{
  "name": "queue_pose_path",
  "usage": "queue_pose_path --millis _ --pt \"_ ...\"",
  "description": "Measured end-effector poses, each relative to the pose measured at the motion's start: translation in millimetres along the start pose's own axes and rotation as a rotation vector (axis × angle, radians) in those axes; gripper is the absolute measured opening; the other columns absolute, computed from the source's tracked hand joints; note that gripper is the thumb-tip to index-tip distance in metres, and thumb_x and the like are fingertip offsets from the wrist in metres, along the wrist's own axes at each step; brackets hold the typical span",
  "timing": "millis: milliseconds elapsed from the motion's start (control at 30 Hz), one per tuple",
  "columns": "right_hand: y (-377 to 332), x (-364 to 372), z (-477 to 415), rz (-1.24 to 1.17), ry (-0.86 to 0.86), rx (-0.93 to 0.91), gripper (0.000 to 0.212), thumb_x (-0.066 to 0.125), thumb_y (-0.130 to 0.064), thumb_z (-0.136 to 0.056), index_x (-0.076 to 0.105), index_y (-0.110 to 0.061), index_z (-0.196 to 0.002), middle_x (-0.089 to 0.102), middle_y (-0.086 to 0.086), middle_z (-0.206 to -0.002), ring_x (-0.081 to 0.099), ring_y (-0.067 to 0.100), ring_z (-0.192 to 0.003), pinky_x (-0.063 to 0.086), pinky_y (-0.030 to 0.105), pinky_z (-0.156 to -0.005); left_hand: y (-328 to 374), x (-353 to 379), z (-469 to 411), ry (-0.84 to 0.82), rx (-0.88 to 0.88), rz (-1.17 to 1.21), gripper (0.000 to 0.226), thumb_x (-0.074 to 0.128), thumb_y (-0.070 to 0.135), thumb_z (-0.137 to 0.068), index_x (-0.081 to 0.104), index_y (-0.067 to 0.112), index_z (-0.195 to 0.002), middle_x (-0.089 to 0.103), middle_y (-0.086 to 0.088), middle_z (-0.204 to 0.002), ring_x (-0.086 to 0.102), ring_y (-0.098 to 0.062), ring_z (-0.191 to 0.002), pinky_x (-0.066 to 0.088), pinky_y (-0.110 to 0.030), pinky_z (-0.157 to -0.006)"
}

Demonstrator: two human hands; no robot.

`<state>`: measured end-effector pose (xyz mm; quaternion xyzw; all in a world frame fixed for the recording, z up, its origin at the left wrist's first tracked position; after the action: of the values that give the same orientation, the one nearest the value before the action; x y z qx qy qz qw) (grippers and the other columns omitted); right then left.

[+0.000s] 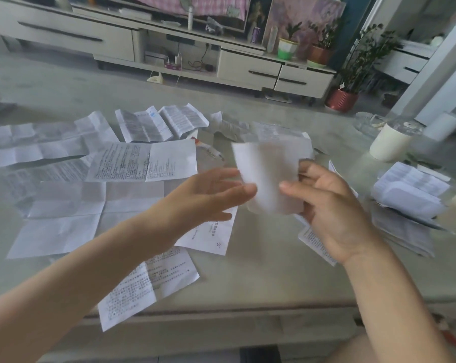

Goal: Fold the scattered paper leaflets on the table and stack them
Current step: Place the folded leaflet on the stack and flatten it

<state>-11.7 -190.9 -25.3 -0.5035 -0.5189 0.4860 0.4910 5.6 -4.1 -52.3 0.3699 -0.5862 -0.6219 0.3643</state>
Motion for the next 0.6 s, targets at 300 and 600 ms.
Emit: queue_pose_path --millis 300,600 --pt "8 24 8 -0.026 -0.222 0.105 0.037 0.058 -0.006 -0.071 0.065 -0.009 -0.108 0.07 0.007 -0.093 0.064 0.014 -0.086 0.05 0.018 -0.069 -5 6 3 -0.087 0.047 0.116 0.04 0.059 0.037 -0.083 0.059 0.022 -0.119 0.069 -0.001 -0.112 0.066 -0.018 -0.104 0.054 -0.037 -0.088" --pt "2 14 -2 -0.071 -0.097 0.116 0.033 0.062 -0.013 -0.067 0.067 -0.015 -0.099 0.067 0.007 -0.089 0.057 0.022 -0.079 0.04 0.029 -0.06 12 -9 5 -0.027 0.057 0.03 0.016 0.072 0.033 -0.074 0.074 0.019 -0.081 0.074 -0.004 -0.085 0.07 -0.017 -0.077 0.053 -0.023 -0.065"
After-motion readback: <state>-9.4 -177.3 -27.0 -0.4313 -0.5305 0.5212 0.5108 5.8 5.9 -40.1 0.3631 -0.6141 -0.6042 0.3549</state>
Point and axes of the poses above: each hand's wrist, its own z-axis away from the middle knuckle, its own x-axis out of the palm, y = z × x, the point moved 1 cm from there along -z, towards the middle knuckle
